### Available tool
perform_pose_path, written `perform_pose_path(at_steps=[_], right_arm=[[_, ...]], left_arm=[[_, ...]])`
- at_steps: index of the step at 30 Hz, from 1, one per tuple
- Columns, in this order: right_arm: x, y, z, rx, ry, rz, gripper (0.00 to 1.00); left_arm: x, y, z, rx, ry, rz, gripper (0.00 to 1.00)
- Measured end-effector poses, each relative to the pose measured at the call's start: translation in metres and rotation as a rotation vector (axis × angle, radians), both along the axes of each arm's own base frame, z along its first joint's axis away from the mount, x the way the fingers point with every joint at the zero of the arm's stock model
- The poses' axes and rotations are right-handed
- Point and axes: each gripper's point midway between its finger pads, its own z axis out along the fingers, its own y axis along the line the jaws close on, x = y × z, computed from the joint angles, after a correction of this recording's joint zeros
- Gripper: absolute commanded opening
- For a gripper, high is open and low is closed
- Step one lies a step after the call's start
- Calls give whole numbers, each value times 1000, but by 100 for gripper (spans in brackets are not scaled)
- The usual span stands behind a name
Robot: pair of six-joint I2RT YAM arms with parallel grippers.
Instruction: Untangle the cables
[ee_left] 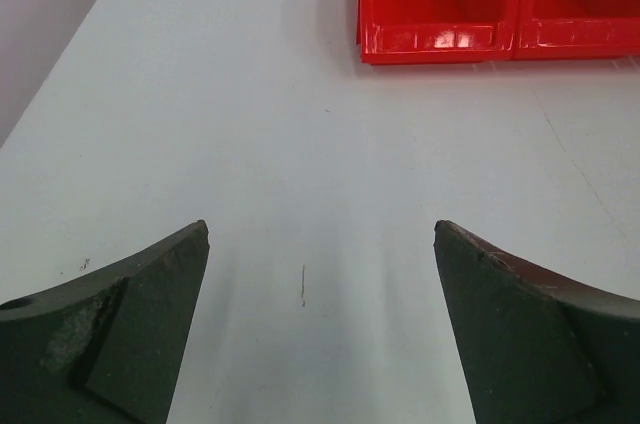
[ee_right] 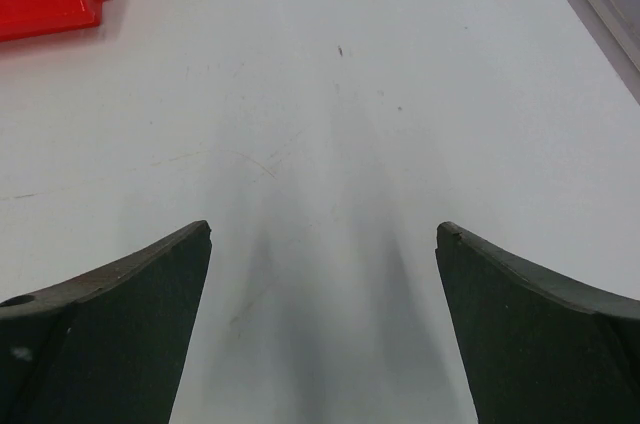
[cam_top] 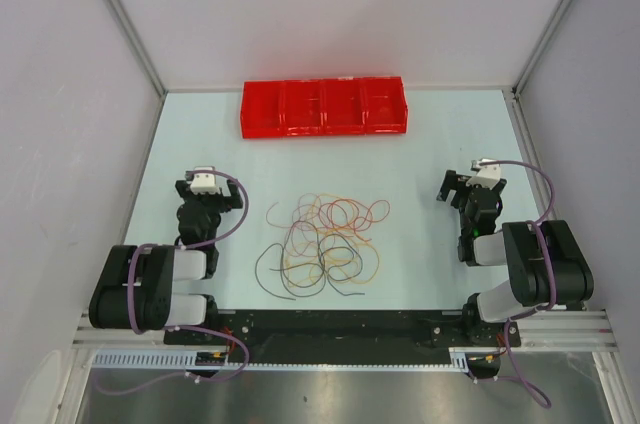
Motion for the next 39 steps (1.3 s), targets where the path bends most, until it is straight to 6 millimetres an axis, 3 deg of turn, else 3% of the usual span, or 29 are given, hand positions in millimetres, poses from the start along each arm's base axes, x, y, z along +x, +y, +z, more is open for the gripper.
perform_pose_path(at_steps=[30,39], right_arm=[[-3,6,7,-26,-29,-46,100],[-7,-2,10,-38,-40,-103,100]], left_arm=[[0,0,0,0,0,0,100],[0,0,0,0,0,5,100]])
